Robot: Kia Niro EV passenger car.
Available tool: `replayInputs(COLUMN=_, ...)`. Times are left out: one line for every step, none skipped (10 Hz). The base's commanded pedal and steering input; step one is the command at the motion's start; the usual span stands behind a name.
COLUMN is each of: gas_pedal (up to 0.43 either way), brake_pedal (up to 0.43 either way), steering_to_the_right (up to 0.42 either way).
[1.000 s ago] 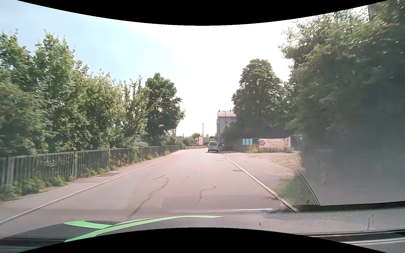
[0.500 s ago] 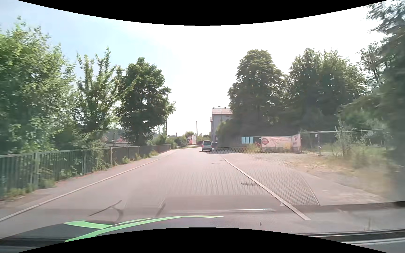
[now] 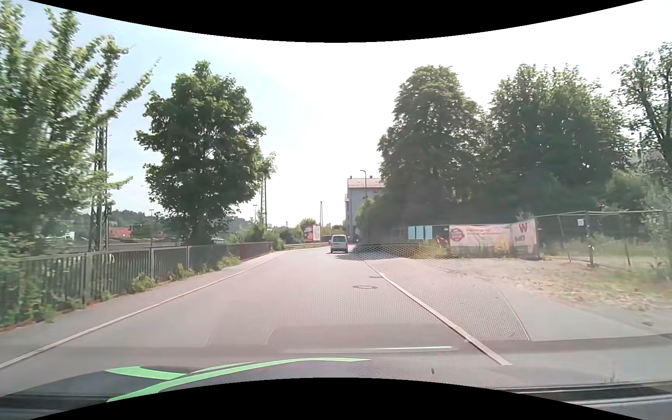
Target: Follow the waypoints while adhering to traffic rules and regulations
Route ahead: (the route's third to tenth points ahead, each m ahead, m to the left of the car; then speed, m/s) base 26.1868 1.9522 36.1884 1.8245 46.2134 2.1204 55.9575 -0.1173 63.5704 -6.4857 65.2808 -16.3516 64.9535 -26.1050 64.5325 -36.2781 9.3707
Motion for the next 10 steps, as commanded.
replayInputs(gas_pedal=0.138, brake_pedal=0.000, steering_to_the_right=0.000)
replayInputs(gas_pedal=0.118, brake_pedal=0.000, steering_to_the_right=-0.001)
replayInputs(gas_pedal=0.098, brake_pedal=0.000, steering_to_the_right=-0.003)
replayInputs(gas_pedal=0.087, brake_pedal=0.000, steering_to_the_right=-0.004)
replayInputs(gas_pedal=0.087, brake_pedal=0.000, steering_to_the_right=-0.006)
replayInputs(gas_pedal=0.087, brake_pedal=0.000, steering_to_the_right=-0.006)
replayInputs(gas_pedal=0.087, brake_pedal=0.000, steering_to_the_right=-0.006)
replayInputs(gas_pedal=0.087, brake_pedal=0.000, steering_to_the_right=-0.006)
replayInputs(gas_pedal=0.087, brake_pedal=0.000, steering_to_the_right=-0.006)
replayInputs(gas_pedal=0.087, brake_pedal=0.000, steering_to_the_right=-0.006)
